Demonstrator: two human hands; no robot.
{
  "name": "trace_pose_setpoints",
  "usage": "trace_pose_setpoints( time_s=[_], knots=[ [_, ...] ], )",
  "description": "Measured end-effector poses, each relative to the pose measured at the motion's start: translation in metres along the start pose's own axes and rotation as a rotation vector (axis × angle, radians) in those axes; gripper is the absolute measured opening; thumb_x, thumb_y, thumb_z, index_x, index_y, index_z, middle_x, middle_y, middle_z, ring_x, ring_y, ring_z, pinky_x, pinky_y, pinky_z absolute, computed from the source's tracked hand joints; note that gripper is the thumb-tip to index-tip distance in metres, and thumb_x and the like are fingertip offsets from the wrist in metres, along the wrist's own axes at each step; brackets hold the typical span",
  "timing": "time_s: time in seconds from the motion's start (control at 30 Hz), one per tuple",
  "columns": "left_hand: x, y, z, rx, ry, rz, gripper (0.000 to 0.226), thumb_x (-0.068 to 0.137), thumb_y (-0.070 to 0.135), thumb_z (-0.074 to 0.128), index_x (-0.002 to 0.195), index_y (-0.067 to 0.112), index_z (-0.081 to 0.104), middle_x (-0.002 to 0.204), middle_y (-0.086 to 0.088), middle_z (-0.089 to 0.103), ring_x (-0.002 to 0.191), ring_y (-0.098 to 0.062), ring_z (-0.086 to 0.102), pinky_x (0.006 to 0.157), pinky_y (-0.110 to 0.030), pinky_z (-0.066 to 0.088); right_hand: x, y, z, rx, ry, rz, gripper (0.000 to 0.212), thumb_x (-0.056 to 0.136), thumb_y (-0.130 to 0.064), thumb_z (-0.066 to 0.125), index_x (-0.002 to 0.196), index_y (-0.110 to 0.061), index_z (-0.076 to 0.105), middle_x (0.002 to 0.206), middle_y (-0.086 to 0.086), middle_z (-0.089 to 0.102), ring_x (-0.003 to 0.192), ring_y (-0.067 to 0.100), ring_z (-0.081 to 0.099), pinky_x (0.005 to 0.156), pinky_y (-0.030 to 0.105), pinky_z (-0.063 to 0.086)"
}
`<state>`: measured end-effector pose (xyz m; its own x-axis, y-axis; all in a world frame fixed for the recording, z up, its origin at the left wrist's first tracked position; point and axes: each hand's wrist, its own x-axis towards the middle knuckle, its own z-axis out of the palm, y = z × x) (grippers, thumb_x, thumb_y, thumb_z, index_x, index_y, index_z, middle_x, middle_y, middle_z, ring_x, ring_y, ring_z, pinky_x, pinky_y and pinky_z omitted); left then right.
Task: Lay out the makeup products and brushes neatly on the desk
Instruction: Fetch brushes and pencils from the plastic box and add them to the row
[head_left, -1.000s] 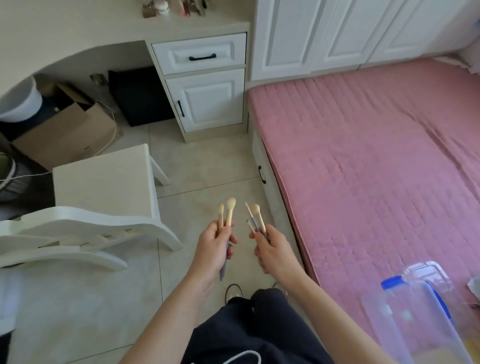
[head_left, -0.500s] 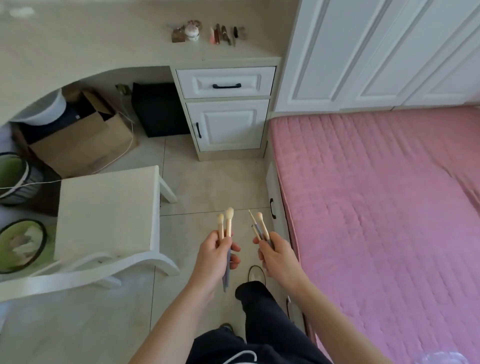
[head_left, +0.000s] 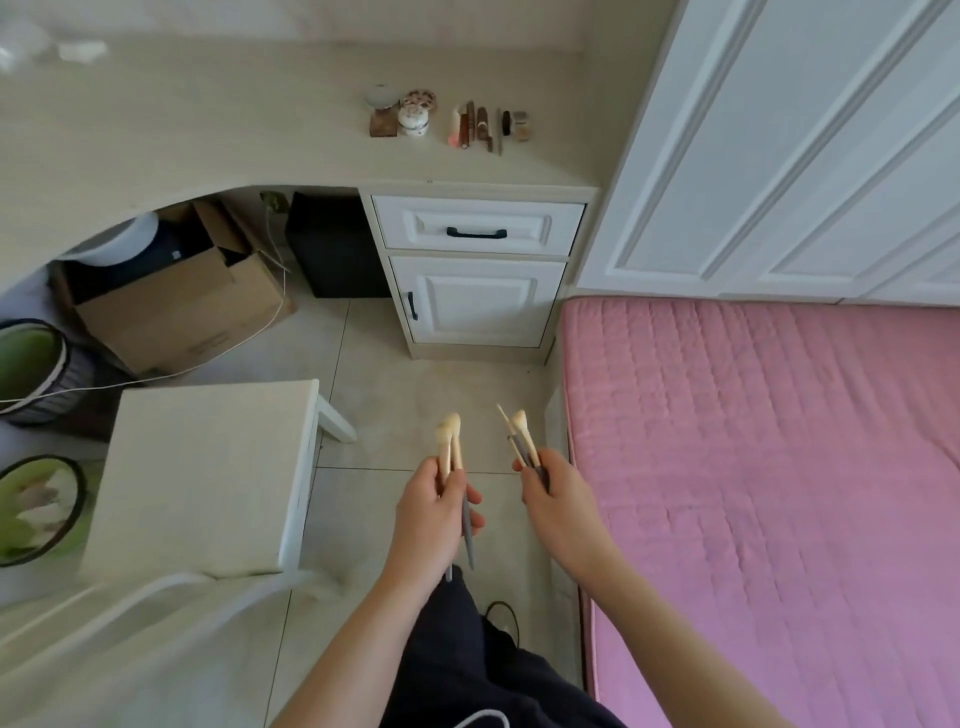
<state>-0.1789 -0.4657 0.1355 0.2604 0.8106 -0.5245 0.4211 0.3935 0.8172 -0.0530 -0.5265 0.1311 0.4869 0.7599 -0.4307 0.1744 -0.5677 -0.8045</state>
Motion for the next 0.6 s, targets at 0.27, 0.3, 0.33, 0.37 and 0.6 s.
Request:
trace_pose_setpoints(
  time_s=[0.27, 0.3, 0.33, 0.37, 0.6],
  knots=[
    [0.09, 0.047, -0.009, 0.146, 0.013, 0.057, 0.018, 0.099, 0.026, 0.046, 0.092, 0.013, 0.057, 0.082, -0.001, 0.069, 0.068, -0.011, 0.058, 0.051, -0.007, 0.043, 0.088, -0.04, -0.001, -0.004, 0.035, 0.034, 0.015, 0.098, -0.019, 0.042, 0.096, -0.016, 0.057, 0.074, 0.002, 0.056, 0.059, 0.012, 0.046, 0.051, 0.026, 0.039],
    [0.103, 0.056, -0.012, 0.155, 0.005, 0.065, 0.018, 0.099, 0.025, 0.046, 0.092, 0.013, 0.057, 0.082, -0.001, 0.069, 0.064, -0.009, 0.056, 0.049, -0.006, 0.041, 0.099, -0.047, 0.0, -0.002, 0.044, 0.039, 0.016, 0.098, -0.019, 0.042, 0.096, -0.015, 0.057, 0.074, 0.002, 0.056, 0.059, 0.012, 0.046, 0.051, 0.025, 0.039],
    [0.116, 0.066, -0.016, 0.159, -0.007, 0.07, 0.017, 0.099, 0.024, 0.046, 0.092, 0.013, 0.056, 0.082, -0.002, 0.069, 0.061, -0.007, 0.054, 0.049, -0.007, 0.04, 0.111, -0.055, 0.001, -0.002, 0.052, 0.045, 0.016, 0.098, -0.018, 0.041, 0.096, -0.015, 0.057, 0.074, 0.001, 0.056, 0.059, 0.011, 0.046, 0.051, 0.024, 0.039],
    [0.13, 0.076, -0.021, 0.166, -0.02, 0.074, 0.016, 0.099, 0.024, 0.046, 0.092, 0.013, 0.056, 0.082, -0.001, 0.069, 0.058, -0.006, 0.051, 0.049, -0.008, 0.04, 0.123, -0.064, 0.002, -0.002, 0.057, 0.049, 0.016, 0.098, -0.017, 0.041, 0.097, -0.015, 0.057, 0.074, 0.001, 0.056, 0.059, 0.011, 0.046, 0.049, 0.022, 0.038],
    [0.218, 0.135, -0.045, 0.241, -0.095, 0.141, 0.014, 0.098, 0.025, 0.048, 0.094, 0.014, 0.056, 0.08, 0.001, 0.07, 0.055, -0.007, 0.049, 0.046, -0.013, 0.039, 0.202, -0.123, 0.013, 0.048, 0.089, 0.047, 0.016, 0.097, -0.015, 0.041, 0.096, -0.016, 0.057, 0.072, 0.001, 0.055, 0.056, 0.01, 0.045, 0.044, 0.017, 0.035]
  ],
)
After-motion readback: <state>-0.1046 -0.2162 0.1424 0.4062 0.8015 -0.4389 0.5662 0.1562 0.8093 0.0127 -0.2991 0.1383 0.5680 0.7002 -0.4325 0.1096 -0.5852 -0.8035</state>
